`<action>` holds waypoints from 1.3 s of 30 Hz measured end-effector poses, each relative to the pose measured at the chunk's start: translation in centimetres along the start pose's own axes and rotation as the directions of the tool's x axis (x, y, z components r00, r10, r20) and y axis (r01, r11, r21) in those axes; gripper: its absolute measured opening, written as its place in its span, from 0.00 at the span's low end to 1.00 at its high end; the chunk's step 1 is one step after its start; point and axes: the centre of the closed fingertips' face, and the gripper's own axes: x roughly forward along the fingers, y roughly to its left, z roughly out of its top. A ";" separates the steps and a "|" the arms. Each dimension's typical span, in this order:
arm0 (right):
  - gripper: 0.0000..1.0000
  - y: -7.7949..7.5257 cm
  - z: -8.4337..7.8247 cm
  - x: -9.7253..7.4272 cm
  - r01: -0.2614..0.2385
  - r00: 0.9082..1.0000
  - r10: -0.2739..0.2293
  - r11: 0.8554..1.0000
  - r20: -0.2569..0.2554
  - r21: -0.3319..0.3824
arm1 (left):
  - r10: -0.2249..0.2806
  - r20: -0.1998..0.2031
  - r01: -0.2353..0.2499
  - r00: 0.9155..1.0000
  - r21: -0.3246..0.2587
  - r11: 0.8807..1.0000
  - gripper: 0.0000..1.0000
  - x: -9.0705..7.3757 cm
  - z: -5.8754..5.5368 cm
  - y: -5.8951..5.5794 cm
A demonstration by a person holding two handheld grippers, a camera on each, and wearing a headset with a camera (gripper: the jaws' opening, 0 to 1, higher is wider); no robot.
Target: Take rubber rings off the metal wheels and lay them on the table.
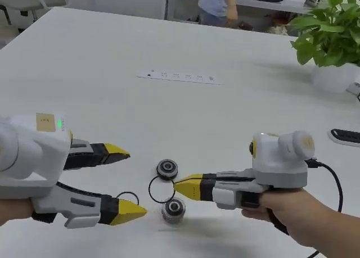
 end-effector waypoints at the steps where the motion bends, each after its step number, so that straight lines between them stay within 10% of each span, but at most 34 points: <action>1: 0.00 0.0 0.0 0.1 -0.001 1.000 0.001 1.000 -0.001 -0.001 | 0.003 0.000 -0.003 1.000 -0.001 1.000 0.62 -0.1 -0.1 0.0; 39: 0.00 -0.1 -0.4 4.8 -0.045 0.995 0.043 0.999 -0.086 -0.020 | 0.132 -0.010 -0.132 0.991 -0.053 0.990 0.65 -4.9 -2.4 2.8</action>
